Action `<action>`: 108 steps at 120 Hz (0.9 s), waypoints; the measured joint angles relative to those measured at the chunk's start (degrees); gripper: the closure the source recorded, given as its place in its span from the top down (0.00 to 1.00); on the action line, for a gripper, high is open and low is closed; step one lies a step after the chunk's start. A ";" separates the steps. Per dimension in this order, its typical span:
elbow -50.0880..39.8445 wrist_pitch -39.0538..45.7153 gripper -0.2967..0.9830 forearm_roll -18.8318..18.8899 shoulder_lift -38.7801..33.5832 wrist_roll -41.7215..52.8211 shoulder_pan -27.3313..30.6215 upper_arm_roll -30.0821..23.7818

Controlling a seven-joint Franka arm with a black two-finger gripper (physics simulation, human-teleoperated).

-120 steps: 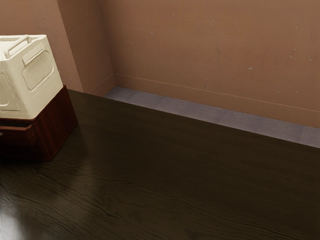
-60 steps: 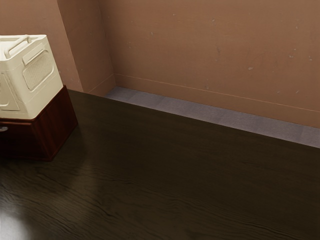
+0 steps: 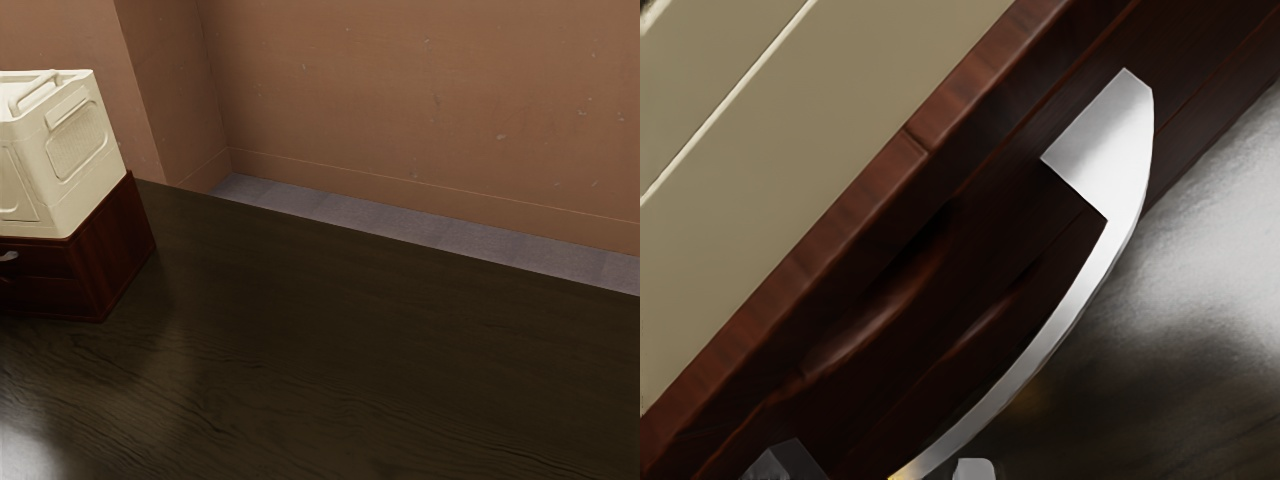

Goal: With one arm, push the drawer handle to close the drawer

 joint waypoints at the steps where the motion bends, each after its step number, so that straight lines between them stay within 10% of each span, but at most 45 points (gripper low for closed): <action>1: 0.00 0.05 0.13 0.00 0.01 0.00 0.03 -0.03; 55: -9.84 1.13 0.16 0.03 -8.10 -0.09 -0.70 -0.24; 108: -15.84 -14.68 0.67 0.40 -21.40 -8.64 9.34 -0.64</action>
